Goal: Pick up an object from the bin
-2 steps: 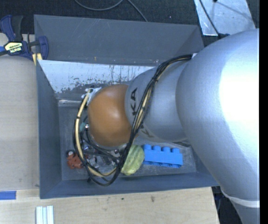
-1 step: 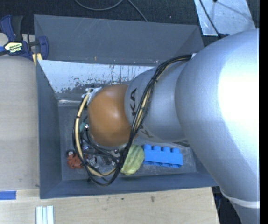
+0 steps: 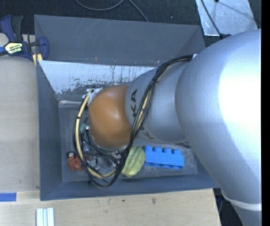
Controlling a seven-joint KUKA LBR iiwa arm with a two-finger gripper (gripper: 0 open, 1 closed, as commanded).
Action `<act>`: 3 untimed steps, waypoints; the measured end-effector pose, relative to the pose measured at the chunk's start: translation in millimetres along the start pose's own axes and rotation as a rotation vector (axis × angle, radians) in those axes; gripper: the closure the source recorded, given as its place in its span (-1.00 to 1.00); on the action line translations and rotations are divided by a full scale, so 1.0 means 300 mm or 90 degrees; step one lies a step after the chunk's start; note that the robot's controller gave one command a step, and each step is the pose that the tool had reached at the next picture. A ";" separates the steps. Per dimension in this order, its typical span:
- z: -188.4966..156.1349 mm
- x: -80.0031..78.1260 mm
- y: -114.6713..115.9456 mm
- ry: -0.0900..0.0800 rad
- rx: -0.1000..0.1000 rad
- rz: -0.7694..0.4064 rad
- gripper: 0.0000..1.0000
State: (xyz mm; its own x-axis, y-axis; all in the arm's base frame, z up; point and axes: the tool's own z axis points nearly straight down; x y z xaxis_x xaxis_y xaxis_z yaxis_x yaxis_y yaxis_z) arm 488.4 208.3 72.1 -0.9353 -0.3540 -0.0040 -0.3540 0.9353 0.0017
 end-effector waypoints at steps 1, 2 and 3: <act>0.000 0.000 0.000 0.000 0.000 0.000 1.00; 0.000 0.000 0.001 0.000 0.000 0.000 1.00; 0.000 0.000 0.001 0.000 0.000 0.000 1.00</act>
Offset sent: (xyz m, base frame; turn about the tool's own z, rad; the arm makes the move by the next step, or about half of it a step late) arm 0.0000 0.0000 0.0000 0.0000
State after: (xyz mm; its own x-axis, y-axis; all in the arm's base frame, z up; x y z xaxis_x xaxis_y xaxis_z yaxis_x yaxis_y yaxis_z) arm 488.4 208.4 72.1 -0.9353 -0.3538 -0.0034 -0.3538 0.9353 0.0021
